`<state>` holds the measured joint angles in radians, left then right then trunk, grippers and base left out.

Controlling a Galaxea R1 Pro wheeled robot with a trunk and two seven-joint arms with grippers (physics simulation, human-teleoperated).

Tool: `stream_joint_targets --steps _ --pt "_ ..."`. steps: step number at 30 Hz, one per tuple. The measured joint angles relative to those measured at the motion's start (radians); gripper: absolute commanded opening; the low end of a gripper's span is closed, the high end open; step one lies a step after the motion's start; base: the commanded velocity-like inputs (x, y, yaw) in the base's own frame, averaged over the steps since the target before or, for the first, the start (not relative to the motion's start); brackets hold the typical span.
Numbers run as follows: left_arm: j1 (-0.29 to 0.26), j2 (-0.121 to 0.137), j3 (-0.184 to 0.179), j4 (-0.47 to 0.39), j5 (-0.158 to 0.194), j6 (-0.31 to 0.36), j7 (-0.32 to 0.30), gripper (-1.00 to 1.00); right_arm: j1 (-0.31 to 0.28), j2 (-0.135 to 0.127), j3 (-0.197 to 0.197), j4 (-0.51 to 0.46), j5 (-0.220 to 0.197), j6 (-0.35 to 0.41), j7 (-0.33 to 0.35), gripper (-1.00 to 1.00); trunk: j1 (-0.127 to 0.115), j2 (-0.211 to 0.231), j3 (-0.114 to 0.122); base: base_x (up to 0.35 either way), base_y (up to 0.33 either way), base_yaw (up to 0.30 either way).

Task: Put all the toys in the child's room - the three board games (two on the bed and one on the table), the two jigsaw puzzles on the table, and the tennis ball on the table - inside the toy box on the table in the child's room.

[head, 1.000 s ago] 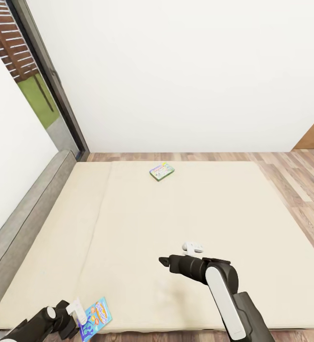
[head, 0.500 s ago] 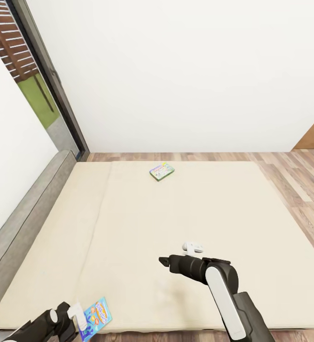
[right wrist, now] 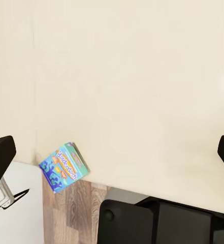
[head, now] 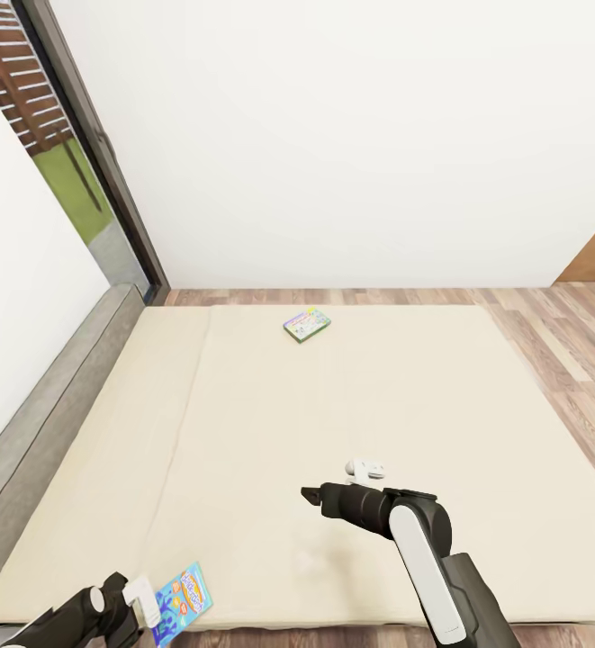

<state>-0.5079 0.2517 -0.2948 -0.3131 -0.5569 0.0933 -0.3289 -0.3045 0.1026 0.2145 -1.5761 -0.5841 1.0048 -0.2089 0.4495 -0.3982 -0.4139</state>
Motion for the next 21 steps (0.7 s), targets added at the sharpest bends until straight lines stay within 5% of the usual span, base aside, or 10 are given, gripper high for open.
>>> stream_joint_targets --steps 21 --pt "0.000 -0.005 -0.005 0.000 -0.001 -0.001 0.002 1.00 0.000 0.000 0.000 0.000 0.000 0.000 0.000 1.00 0.000 0.000 -0.029 0.000 0.000 0.000"
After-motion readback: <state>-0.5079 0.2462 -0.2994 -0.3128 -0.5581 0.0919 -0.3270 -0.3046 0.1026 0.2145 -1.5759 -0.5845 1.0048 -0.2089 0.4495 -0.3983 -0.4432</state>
